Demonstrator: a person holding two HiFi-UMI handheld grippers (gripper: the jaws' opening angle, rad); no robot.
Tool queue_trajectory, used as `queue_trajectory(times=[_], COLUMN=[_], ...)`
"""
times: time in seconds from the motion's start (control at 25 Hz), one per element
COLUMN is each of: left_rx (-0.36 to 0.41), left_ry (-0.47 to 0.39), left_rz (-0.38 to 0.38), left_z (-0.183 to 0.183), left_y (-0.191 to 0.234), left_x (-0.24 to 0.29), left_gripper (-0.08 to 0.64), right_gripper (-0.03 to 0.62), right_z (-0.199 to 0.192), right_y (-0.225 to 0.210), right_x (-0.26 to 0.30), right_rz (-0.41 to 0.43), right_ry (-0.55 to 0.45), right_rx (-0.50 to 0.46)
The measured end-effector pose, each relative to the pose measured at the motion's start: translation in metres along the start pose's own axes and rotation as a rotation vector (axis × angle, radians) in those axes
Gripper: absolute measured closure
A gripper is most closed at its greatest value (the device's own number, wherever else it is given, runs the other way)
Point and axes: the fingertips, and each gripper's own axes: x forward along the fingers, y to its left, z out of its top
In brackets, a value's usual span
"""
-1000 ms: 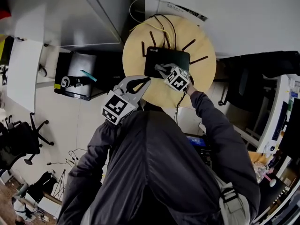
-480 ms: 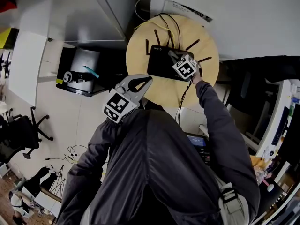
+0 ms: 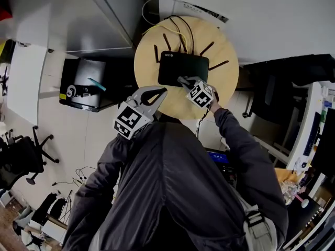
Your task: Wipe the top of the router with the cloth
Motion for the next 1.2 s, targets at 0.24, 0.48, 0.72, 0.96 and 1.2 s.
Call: queue_trajectory(times=[0.24,0.48,0.72,0.96,1.2], left_rx=[-0.002,-0.009,-0.022,-0.008,-0.007], left_ry=[0.005,0.007,0.003,0.0,0.01], left_rz=[-0.003,0.024,0.045,0.01,-0.013], left_z=[-0.002,0.0,0.003,0.001,-0.005], left_y=[-0.005,-0.004,0.001,-0.008,-0.015], left_x=[0.0,-0.004,-0.006,0.0,0.002], left_gripper=[0.569,0.569,0.569,0.569,0.569], right_gripper=[0.56,0.56,0.56,0.56,0.56], right_z=[0.002,-0.008,-0.017,-0.042,-0.05], right_y=[-0.085,-0.132,-0.111,-0.044,-0.008], right_x=[-0.011,-0.005,-0.008,-0.024,-0.027], right_rz=[-0.191,-0.301,-0.263,-0.168,-0.144], right_ry=[0.008,0.089,0.106,0.093,0.068], right_rx=[0.113,0.192,0.189,0.179,0.164])
